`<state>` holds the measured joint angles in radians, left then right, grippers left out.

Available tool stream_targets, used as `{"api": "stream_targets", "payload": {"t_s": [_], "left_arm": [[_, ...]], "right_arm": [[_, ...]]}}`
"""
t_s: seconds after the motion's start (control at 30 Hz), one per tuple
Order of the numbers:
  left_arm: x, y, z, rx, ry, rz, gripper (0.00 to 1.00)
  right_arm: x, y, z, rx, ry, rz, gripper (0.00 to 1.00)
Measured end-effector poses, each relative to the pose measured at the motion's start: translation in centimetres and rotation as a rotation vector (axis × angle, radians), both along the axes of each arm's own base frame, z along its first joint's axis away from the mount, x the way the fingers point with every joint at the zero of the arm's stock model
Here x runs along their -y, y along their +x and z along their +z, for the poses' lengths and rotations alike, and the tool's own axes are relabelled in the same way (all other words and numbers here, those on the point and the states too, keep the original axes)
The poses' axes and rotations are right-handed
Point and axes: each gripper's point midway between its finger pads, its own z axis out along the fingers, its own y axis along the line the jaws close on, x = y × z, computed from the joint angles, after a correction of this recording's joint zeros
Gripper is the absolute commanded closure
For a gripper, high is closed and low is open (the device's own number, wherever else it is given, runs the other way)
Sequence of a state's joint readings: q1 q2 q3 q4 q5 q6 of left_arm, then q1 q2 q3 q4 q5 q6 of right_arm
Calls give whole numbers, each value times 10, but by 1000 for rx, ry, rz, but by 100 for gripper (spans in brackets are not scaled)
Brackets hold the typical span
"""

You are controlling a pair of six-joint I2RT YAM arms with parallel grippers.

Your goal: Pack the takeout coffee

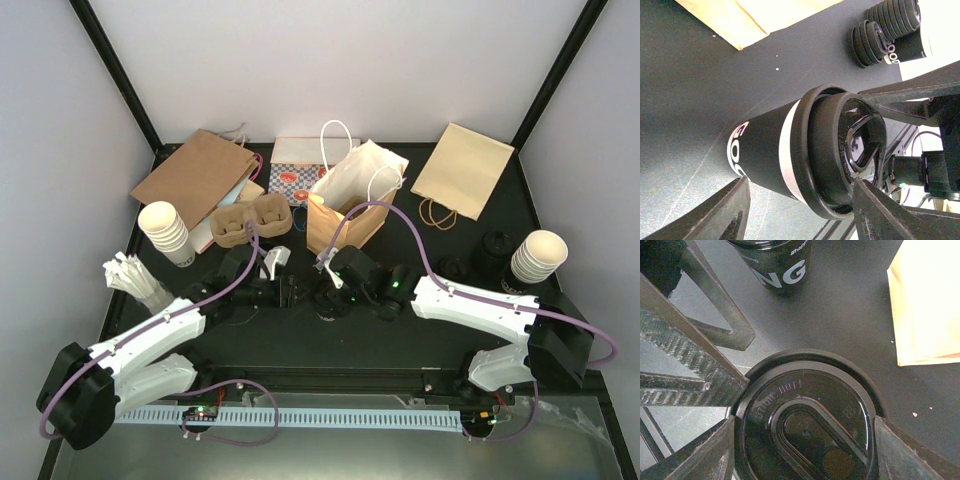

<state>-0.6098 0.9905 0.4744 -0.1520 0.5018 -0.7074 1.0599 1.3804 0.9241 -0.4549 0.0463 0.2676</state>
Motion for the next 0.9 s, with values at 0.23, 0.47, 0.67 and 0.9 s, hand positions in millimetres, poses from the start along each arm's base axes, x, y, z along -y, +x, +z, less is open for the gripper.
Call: {"api": "stream_targets", "payload": {"t_s": [0.23,0.47,0.67,0.9], "left_arm": [[-5,2,0,16,11,30,51],[-4,3,-10,-15,30,31,52],[-1,4,-16,-40,28,19,57],[0,5,-16,-53,35,21,64]], "right_arm": [[0,0,0,0,0,1,48],[0,0,0,0,1,1,48],[0,0,0,3,-4,1,48],[0,1,-1,4,-8,1,48]]}}
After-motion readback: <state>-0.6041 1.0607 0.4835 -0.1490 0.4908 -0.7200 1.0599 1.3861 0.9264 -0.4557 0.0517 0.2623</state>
